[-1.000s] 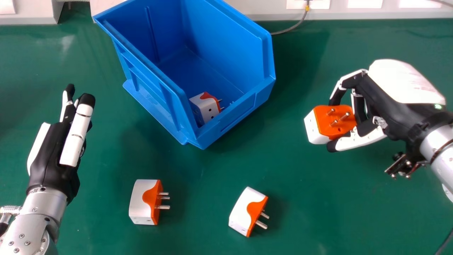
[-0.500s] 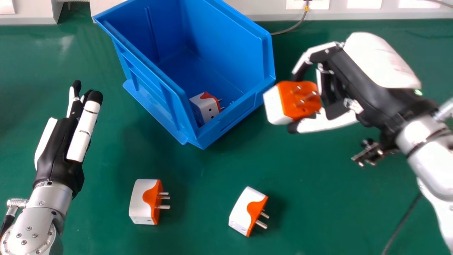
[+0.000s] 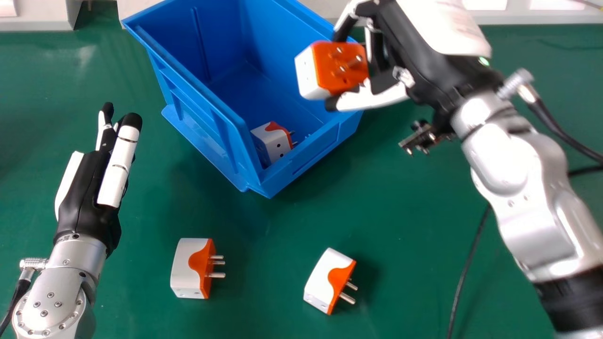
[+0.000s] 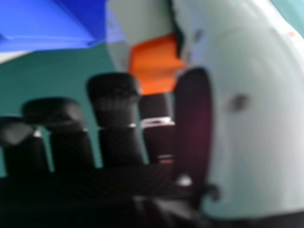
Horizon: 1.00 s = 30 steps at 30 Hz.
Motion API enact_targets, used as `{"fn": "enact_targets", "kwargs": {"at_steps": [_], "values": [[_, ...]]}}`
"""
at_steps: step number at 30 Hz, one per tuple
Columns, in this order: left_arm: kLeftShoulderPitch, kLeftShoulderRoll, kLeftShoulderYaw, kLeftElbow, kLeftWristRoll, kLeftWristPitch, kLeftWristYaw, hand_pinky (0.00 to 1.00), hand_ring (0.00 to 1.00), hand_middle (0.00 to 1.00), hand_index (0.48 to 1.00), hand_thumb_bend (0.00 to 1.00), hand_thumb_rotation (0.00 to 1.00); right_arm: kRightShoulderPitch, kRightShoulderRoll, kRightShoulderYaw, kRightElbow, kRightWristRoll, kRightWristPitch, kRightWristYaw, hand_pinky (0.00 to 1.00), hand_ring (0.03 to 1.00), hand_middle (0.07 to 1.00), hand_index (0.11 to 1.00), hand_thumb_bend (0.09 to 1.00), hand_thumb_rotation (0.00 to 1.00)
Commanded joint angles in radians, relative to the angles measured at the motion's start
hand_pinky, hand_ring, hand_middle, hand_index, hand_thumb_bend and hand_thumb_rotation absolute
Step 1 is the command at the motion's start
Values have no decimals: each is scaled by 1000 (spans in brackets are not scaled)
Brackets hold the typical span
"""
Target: Pick all objects and put in blue box
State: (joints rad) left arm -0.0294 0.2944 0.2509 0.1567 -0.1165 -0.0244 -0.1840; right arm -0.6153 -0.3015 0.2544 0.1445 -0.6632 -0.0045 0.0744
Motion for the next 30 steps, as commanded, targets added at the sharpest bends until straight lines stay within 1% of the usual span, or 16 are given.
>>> {"fn": "enact_targets", "kwargs": {"at_steps": [1, 5, 9, 13, 15, 18, 20, 24, 27, 29, 30], "values": [[-1, 7, 2, -7, 5, -22, 2, 1000, 1000, 1000, 1000, 481, 955, -121, 39, 15, 95, -9, -13, -62, 20, 63, 124, 469, 488, 153], [9, 1, -3, -25, 7, -20, 6, 1000, 1000, 1000, 1000, 480, 960, -266, 105, 43, 312, -19, -18, -136, 24, 67, 131, 469, 488, 154], [16, -5, -9, -36, 7, -19, 12, 1000, 1000, 1000, 1000, 480, 963, -431, 179, 74, 583, -20, -10, -206, 30, 74, 143, 469, 487, 156], [28, -12, -15, -60, 5, -14, 19, 1000, 1000, 1000, 1000, 481, 964, -552, 244, 101, 817, -13, 4, -240, 32, 76, 143, 469, 487, 156], [33, -16, -17, -69, 5, -14, 21, 1000, 1000, 1000, 1000, 482, 964, -587, 262, 112, 891, -10, 8, -249, 33, 77, 143, 469, 487, 156], [39, -20, -17, -75, 3, -17, 23, 1000, 1000, 1000, 1000, 482, 964, -625, 296, 126, 985, -4, 24, -250, 35, 81, 148, 469, 486, 154], [43, -22, -18, -81, 1, -14, 23, 1000, 1000, 1000, 1000, 482, 964, -643, 317, 149, 1036, -17, 42, -246, 38, 85, 152, 469, 486, 153], [53, -25, -18, -100, -1, -11, 23, 1000, 1000, 1000, 1000, 483, 965, -668, 343, 195, 1101, -35, 80, -241, 40, 89, 157, 469, 487, 154], [61, -30, -19, -117, 0, -6, 27, 1000, 1000, 1000, 1000, 483, 966, -679, 359, 226, 1130, -40, 109, -218, 36, 87, 155, 469, 492, 150], [67, -33, -20, -127, 3, -3, 29, 1000, 1000, 1000, 1000, 483, 967, -681, 366, 231, 1137, -34, 121, -203, 28, 79, 148, 472, 498, 140], [71, -36, -22, -136, 3, 2, 31, 1000, 1000, 1000, 1000, 482, 968, -680, 369, 229, 1138, -28, 123, -197, 21, 73, 142, 480, 502, 130]]}}
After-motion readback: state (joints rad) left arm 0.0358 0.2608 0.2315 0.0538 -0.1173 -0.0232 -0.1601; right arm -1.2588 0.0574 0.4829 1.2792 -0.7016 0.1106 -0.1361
